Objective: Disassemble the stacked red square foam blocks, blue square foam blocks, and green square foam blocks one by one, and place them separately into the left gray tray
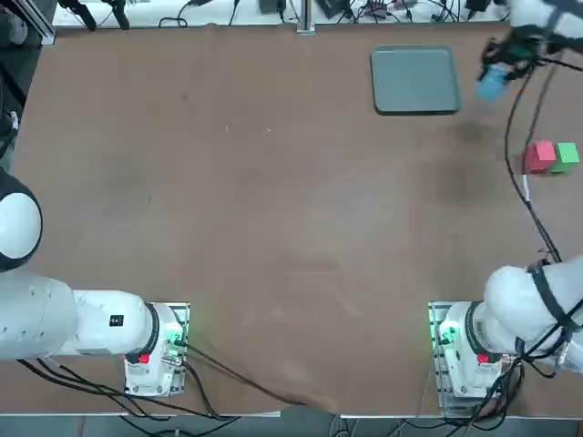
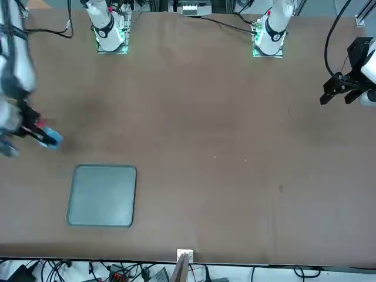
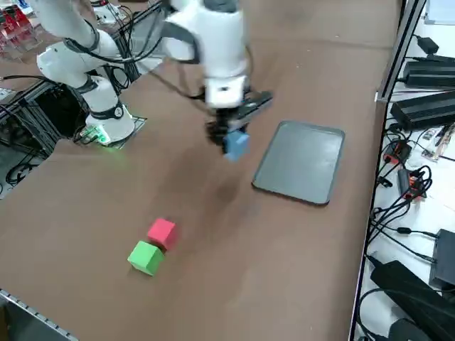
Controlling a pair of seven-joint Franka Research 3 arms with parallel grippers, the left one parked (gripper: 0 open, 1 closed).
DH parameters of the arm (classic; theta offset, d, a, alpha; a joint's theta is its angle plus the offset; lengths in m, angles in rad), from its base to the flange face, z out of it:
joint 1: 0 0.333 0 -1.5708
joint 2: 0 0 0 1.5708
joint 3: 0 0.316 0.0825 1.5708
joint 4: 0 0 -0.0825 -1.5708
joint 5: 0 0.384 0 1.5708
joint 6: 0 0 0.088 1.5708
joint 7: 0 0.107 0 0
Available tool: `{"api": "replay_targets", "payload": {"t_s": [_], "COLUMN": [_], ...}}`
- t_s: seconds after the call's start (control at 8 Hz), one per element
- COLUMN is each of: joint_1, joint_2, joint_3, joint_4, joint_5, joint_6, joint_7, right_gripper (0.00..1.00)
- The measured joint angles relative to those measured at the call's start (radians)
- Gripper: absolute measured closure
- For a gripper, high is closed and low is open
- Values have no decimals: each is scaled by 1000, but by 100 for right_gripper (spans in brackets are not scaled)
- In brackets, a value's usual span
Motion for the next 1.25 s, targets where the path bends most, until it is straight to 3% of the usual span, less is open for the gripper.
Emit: {"api": "replay_targets", "payload": {"t_s": [0.25, 0.62, 0.88, 1.12, 1.25], "joint_1": [125, 170, 161, 160, 160], "joint_2": [167, 376, 431, 428, 430], "joint_3": [-1, -31, -49, -53, -54], "joint_4": [136, 286, 301, 306, 306], "joint_5": [-80, -121, -131, -132, -132], "joint_6": [26, 101, 154, 152, 153], "joint_7": [23, 25, 24, 24, 24], "right_gripper": [25, 25, 25, 24, 11]}}
